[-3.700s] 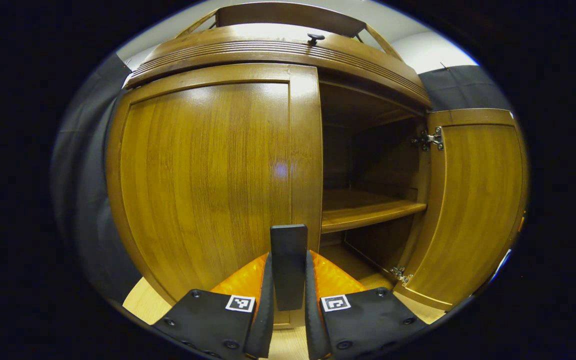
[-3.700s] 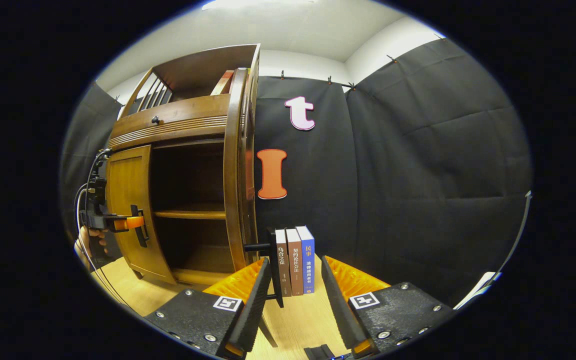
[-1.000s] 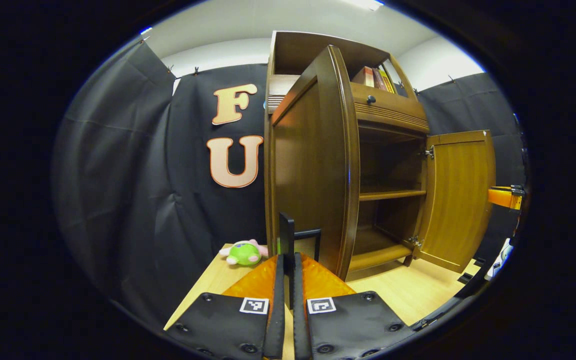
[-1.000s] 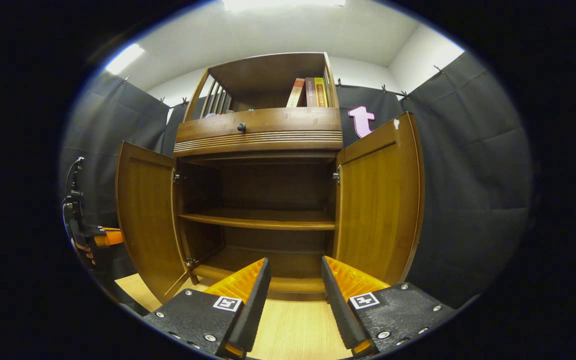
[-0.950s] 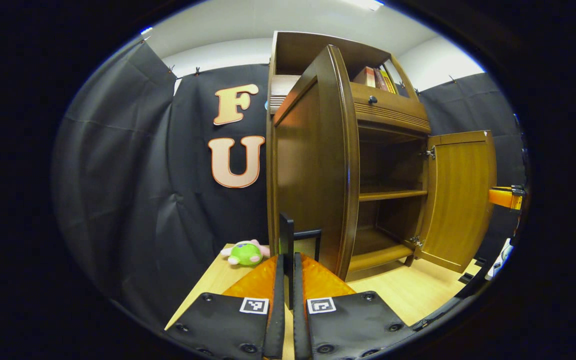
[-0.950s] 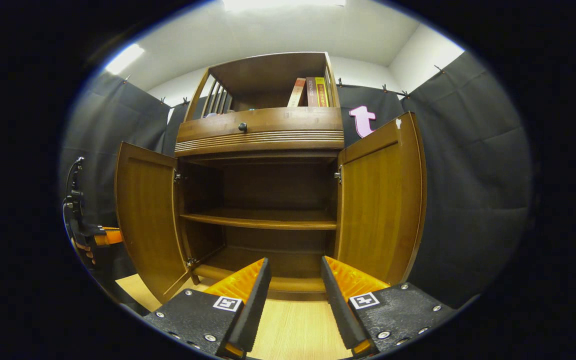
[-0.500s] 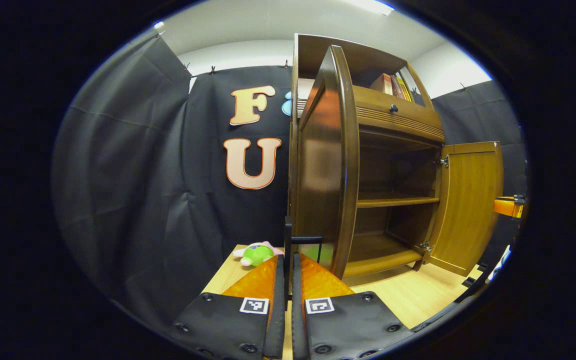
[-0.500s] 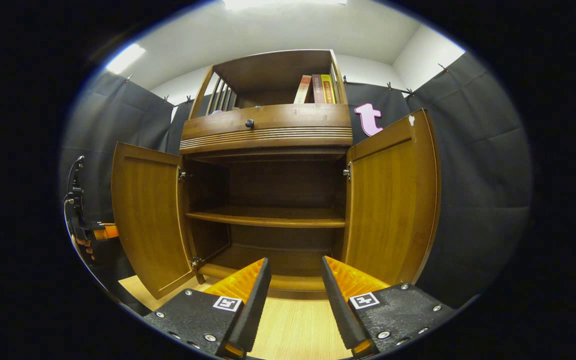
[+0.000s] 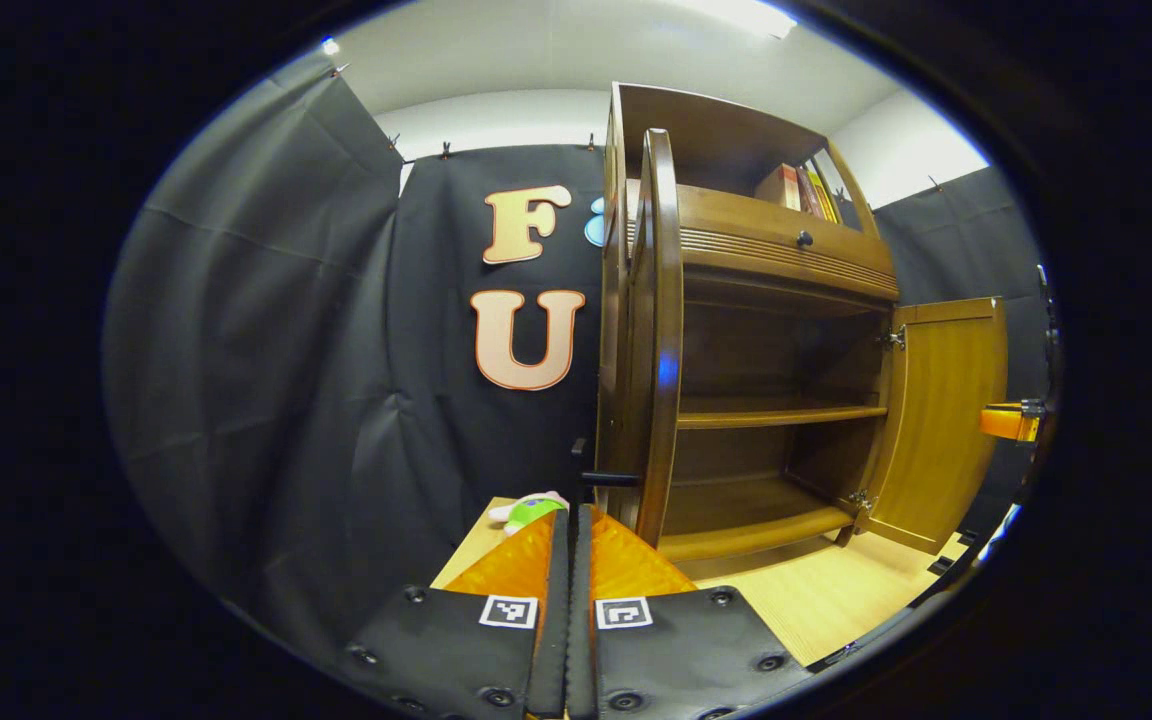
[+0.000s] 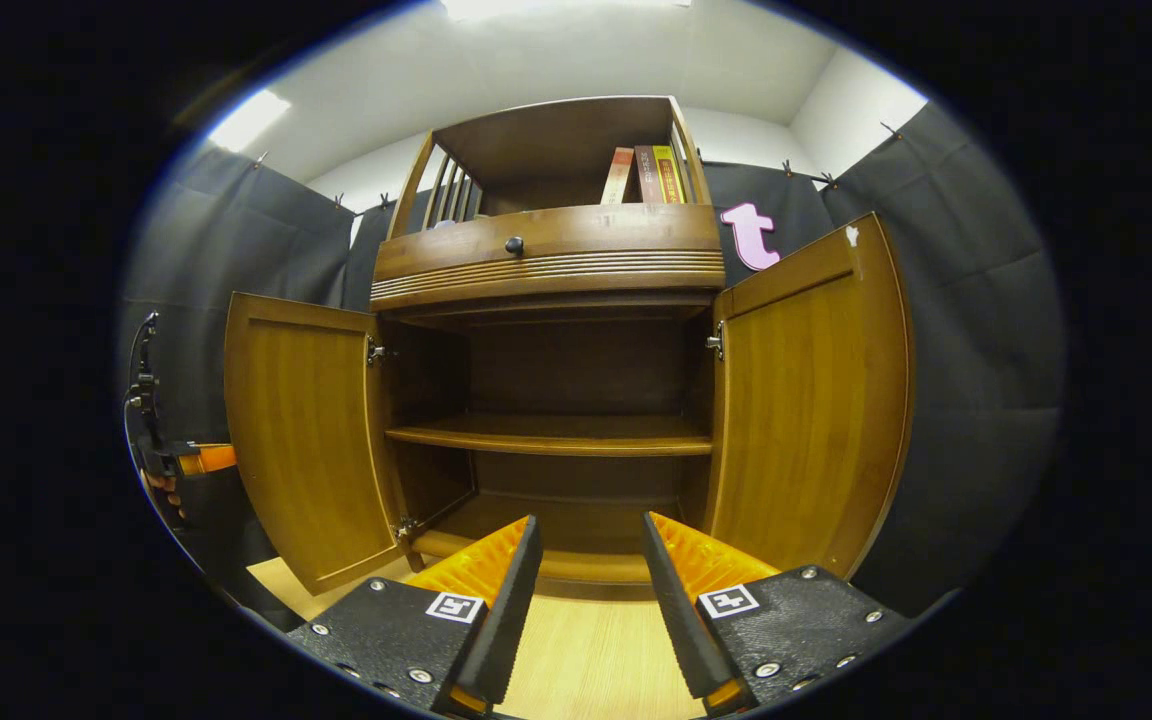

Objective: Open the right door of the double-door shoe cabinet with the right hand, and open the left door with the left hand.

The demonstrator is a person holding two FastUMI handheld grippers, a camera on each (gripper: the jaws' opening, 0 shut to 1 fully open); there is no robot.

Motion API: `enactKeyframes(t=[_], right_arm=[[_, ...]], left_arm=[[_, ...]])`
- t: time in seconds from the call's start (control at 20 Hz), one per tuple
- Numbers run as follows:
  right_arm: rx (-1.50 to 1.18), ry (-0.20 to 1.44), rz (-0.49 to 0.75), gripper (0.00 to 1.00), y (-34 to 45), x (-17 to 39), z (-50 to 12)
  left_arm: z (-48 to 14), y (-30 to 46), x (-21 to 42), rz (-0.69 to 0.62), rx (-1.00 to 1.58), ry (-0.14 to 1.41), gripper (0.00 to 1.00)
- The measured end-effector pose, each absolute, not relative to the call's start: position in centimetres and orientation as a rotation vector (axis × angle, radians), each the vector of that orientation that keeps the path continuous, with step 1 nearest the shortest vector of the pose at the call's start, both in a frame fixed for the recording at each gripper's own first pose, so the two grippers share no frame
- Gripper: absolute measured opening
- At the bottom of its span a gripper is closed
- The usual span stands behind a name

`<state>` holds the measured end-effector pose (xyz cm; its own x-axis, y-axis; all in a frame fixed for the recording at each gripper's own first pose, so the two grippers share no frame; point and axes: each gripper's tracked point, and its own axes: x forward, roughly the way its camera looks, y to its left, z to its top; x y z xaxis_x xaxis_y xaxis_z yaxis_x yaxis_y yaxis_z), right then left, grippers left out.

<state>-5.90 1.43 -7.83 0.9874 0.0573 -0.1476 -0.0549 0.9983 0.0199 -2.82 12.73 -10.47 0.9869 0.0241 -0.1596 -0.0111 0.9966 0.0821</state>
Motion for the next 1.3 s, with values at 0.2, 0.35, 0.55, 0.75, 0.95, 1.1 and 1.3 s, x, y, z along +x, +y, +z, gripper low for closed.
enactKeyframes(t=[0.2, 0.35, 0.55, 0.75, 0.95, 1.1, 1.3], right_arm=[[0.02, 0.141, 0.051, 0.64, 1.2, -5.7, -7.4], [0.02, 0.13, 0.032, 0.64, 0.5, -5.3, -6.7], [0.009, 0.108, -0.001, 0.64, -0.9, -4.2, -4.8], [0.018, 0.081, -0.029, 0.82, -2.5, -3.5, -3.1], [0.024, 0.069, -0.033, 0.77, -3.9, -3.6, -2.2], [0.01, 0.058, -0.041, 0.82, -4.9, -3.9, -1.8], [-0.01, 0.046, -0.052, 1.0, -6.3, -4.1, -1.7]], left_arm=[[-8.4, 11.9, -4.7, 0.048, 0.099, 0.142, 0.08], [-5.6, 10.5, -5.2, 0.053, 0.105, 0.098, 0.08], [-2.3, 8.1, -5.2, 0.055, 0.118, 0.065, 0.14], [0.0, 5.9, -4.8, 0.071, 0.147, 0.035, 0.14], [1.0, 2.2, -3.7, 0.028, 0.13, 0.033, 0.23], [1.5, -0.3, -2.6, -0.007, 0.122, 0.034, 0.36], [1.7, -2.8, -1.2, -0.032, 0.11, 0.036, 0.69]])
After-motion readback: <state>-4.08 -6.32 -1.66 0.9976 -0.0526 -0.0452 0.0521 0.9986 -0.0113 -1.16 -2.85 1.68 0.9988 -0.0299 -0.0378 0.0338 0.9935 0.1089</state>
